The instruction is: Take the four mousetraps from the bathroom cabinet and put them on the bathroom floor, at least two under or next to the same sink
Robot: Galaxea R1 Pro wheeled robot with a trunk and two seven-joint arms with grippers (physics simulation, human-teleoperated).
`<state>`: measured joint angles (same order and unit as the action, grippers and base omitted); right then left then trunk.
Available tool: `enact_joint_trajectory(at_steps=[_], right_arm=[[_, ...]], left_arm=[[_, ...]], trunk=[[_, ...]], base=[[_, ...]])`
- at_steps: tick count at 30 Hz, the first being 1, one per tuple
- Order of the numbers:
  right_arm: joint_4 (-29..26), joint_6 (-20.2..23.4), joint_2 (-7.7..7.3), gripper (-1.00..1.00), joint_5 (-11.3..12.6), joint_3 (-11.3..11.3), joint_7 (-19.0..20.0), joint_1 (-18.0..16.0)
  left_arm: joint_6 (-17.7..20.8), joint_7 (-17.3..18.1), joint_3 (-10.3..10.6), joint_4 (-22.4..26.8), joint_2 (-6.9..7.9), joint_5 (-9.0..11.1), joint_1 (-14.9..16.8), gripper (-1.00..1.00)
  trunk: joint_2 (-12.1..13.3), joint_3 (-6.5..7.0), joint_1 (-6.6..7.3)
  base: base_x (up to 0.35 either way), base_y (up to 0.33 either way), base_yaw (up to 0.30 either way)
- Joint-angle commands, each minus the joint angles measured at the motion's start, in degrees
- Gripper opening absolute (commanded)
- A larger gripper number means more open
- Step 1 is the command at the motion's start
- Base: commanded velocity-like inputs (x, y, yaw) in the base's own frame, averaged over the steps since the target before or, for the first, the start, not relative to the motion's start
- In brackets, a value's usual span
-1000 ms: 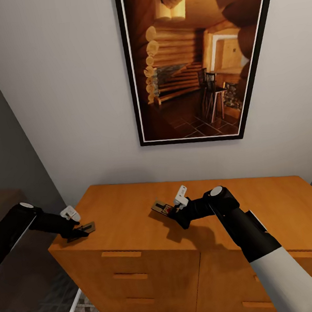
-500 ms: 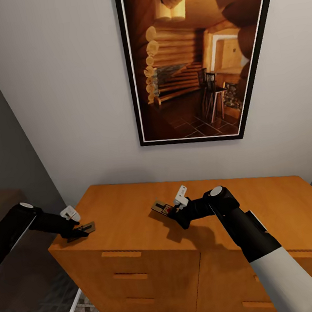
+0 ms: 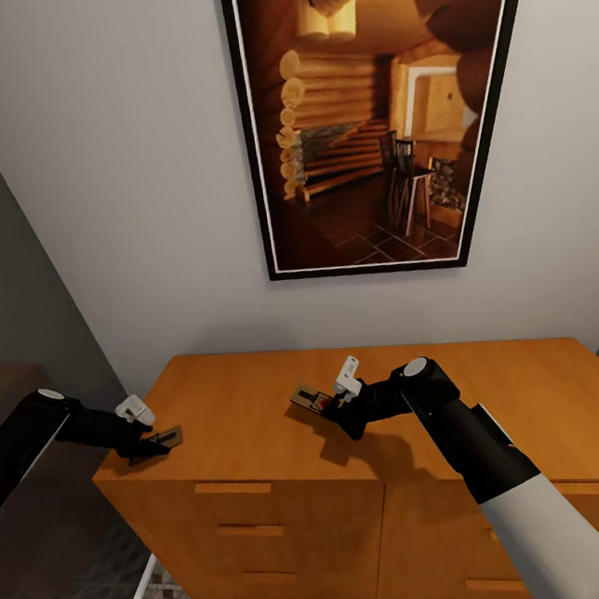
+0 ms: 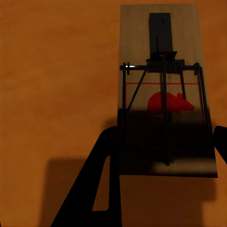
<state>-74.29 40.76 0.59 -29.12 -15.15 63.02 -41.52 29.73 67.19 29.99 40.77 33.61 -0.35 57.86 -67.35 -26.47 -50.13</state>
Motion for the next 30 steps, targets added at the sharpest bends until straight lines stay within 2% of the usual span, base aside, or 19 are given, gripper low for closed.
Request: enact_joint_trajectory(at_steps=[1, 24, 30], right_arm=[[-0.1, 0.5, 0.03, -1.0, -0.3, 0.0, 0.5, -0.1], [-0.1, 0.5, 0.03, -1.0, -0.3, 0.0, 0.5, -0.1], [-0.1, 0.5, 0.03, -1.0, -0.3, 0.0, 0.5, -0.1]], left_arm=[[0.5, 0.1, 0.2, 0.0, 0.05, -0.2, 0.0, 1.0], [0.5, 0.0, 0.2, -0.1, 0.14, -0.2, 0.0, 1.0], [0.5, -0.1, 0.2, -0.2, 0.14, -1.1, 0.1, 1.0]], trunk=[[0.0, -0.07, 0.0], [0.0, -0.07, 0.0], [0.0, -0.07, 0.0]], base=[[0.0, 0.0, 0.0], [0.0, 0.0, 0.0], [0.0, 0.0, 0.0]])
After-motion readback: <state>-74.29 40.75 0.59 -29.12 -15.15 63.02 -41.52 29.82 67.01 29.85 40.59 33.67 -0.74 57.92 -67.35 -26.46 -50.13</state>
